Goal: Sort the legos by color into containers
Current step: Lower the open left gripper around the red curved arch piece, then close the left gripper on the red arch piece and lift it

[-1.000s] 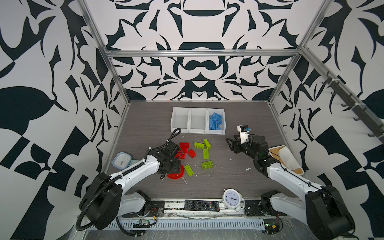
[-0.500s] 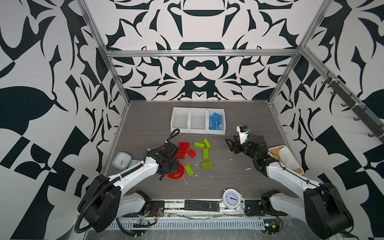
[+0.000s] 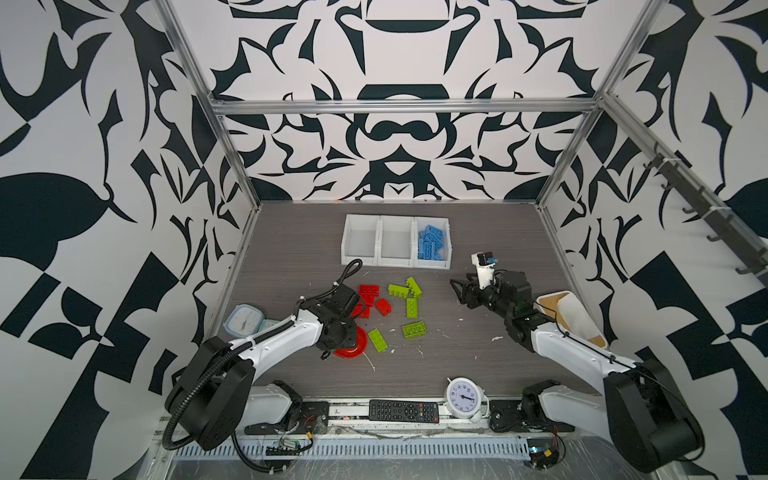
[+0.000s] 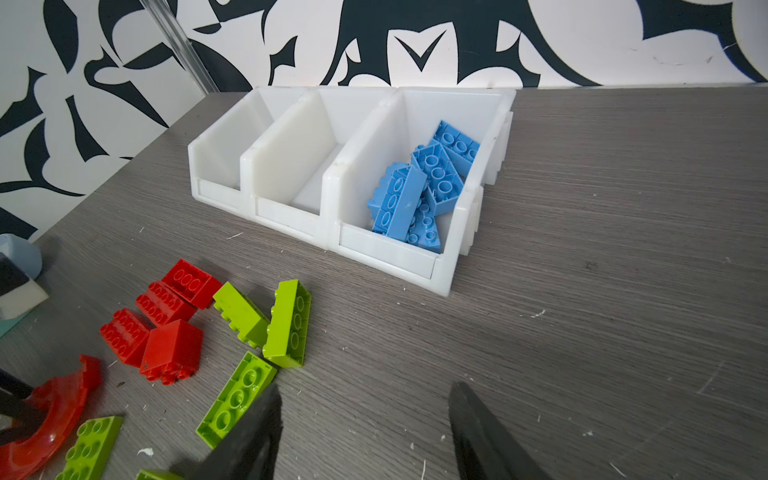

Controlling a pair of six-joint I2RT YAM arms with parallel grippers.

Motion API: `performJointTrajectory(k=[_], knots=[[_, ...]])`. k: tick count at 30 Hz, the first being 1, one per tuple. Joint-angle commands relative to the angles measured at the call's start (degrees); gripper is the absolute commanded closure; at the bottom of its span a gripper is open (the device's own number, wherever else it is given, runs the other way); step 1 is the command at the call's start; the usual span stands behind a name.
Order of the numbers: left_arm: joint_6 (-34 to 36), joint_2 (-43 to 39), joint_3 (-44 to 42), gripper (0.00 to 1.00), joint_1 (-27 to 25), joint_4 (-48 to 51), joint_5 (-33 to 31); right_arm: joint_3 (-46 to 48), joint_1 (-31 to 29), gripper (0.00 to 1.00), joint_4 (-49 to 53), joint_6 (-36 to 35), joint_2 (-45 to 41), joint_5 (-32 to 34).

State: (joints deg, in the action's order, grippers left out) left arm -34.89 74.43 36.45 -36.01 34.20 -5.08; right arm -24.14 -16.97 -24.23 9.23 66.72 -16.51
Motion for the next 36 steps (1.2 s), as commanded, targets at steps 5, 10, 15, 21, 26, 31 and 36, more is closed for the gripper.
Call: performJointTrajectory(k=[5, 10, 15, 21, 26, 31, 36], knots=[[1.08, -0.91, -0.41, 0.44, 0.05, -3.87, 0.28, -1.19, 0.02, 0.34, -1.06, -0.09, -0.8, 0.08], [1.88, 0.34, -0.67, 0.45, -0.1, -4.74, 1.17, -1.34, 0.03, 0.33, -1.07, -0.07, -0.45, -0.1], [2.04, 0.71, -1.11, 0.49, -0.2, -5.17, 0.13, -1.46, 0.05, 0.33, -1.02, -0.09, -0.05, -0.32], [2.02, 1.4, -1.11, 0.54, -0.97, -5.9, 0.16, -1.49, 0.02, 0.33, -1.04, -0.01, 0.07, -0.14], [1.09, 1.68, -1.89, 0.55, -1.44, -6.13, 0.25, -1.7, 0.05, 0.29, -1.02, 0.18, 0.56, -0.16], [-0.03, -0.26, -2.59, 0.61, -1.44, -6.31, 0.07, -1.95, 0.07, 0.27, -0.66, 0.26, 0.61, 0.2], [-0.78, -4.82, -3.81, 0.64, -1.34, -6.41, 0.26, -2.46, 0.01, 0.24, 0.13, 0.18, 0.69, -0.1]])
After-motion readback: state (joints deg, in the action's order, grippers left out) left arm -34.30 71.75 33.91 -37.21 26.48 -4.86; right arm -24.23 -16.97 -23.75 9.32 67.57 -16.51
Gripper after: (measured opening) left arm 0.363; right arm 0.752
